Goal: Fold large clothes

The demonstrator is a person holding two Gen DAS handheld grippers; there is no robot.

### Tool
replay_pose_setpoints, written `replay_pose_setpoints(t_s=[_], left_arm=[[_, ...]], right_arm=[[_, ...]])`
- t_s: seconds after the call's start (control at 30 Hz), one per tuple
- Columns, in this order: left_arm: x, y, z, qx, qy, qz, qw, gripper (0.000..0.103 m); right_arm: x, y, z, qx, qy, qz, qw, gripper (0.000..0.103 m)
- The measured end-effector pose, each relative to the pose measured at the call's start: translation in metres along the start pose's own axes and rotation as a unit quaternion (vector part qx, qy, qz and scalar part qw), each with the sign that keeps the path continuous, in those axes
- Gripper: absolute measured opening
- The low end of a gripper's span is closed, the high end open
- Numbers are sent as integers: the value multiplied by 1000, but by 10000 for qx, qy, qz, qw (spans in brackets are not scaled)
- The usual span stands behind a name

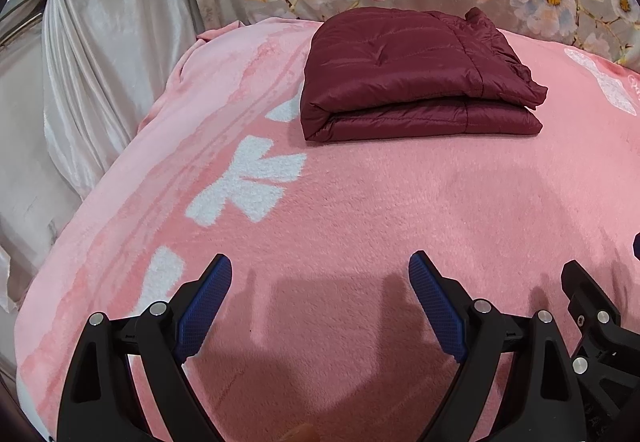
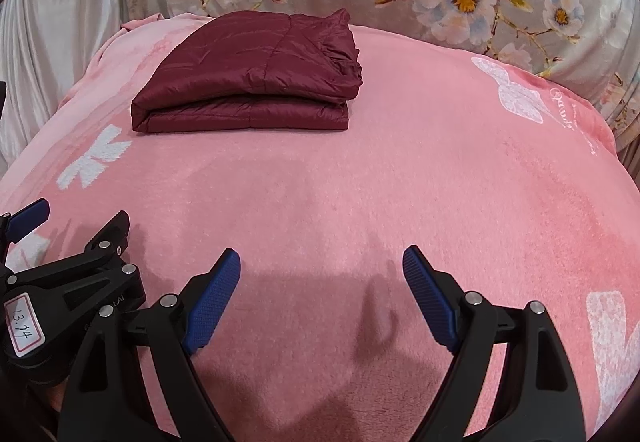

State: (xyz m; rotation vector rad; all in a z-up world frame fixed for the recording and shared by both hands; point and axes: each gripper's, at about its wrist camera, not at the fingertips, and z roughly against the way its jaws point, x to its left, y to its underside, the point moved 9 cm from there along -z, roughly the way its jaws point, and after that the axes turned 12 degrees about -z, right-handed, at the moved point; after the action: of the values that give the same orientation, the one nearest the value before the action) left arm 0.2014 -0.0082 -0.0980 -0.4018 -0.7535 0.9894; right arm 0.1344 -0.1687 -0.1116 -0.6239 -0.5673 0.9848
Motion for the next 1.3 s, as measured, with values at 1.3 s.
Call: replay_pose_setpoints(t_s=[1.3], left_arm=[[-2,-1,5,-110,81,91,9999,87]], right_arm=[[1,-1,2,-46,0,-7,10000,81]])
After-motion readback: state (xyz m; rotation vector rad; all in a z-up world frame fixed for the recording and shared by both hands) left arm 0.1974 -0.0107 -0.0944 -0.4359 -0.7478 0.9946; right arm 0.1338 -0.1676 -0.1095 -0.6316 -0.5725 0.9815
